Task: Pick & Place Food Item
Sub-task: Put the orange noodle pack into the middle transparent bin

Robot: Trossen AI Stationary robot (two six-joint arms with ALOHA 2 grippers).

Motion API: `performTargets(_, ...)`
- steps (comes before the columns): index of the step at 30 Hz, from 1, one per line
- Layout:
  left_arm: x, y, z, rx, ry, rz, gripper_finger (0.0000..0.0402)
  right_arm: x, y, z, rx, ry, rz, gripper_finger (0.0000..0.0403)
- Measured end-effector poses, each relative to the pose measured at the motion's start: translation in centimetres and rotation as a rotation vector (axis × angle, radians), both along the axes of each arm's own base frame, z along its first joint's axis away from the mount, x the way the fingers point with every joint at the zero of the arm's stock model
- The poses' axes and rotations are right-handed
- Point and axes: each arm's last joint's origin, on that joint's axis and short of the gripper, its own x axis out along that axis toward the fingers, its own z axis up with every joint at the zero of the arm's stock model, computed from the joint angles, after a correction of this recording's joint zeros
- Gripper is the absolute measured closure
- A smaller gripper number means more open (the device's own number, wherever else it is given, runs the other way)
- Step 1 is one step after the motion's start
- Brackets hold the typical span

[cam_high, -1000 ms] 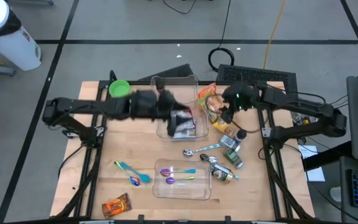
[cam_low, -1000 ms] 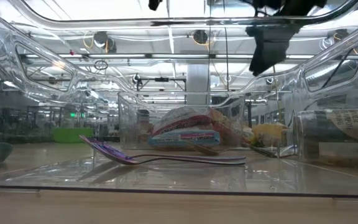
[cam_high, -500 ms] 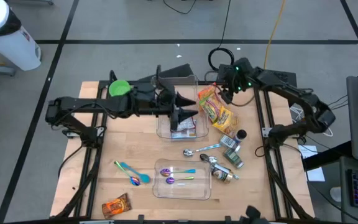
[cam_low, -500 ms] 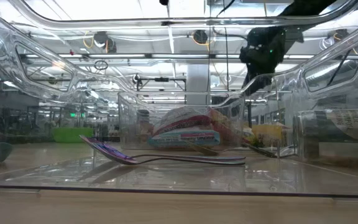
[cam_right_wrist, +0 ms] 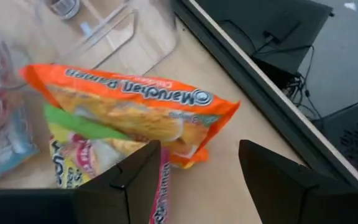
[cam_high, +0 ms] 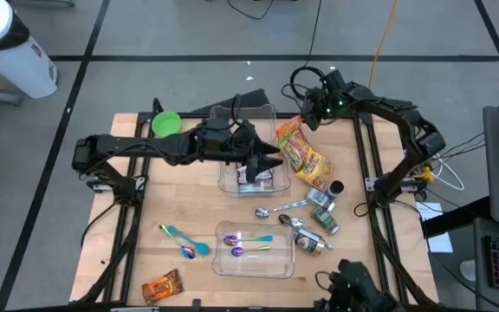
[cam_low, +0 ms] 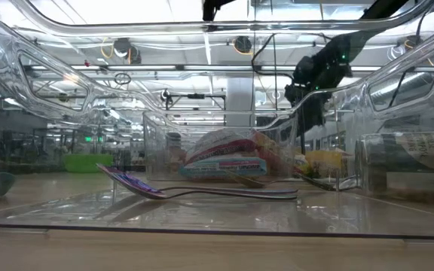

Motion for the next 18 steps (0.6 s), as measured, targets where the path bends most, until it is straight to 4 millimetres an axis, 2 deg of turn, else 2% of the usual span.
performTargets(7,-0.2,1.4,-0.3,-0.001,0.027,-0.02,0.0156,0.9,-2.0,-1.5,0.094,-0.155,-0.059,0.0193)
performTargets(13,-0.4,2.4,-0.3,-0.036,0.033,-0.07,0.0156,1.5,-2.5,-3.1,0.14,-0.152,-0.085,0.0193)
performTargets(18,-0.5,2.7,-0.4,-0.029,0.038,-0.071,0.0156,1.4,-2.6,-3.3,0.118,-0.12,-0.116,0.0193)
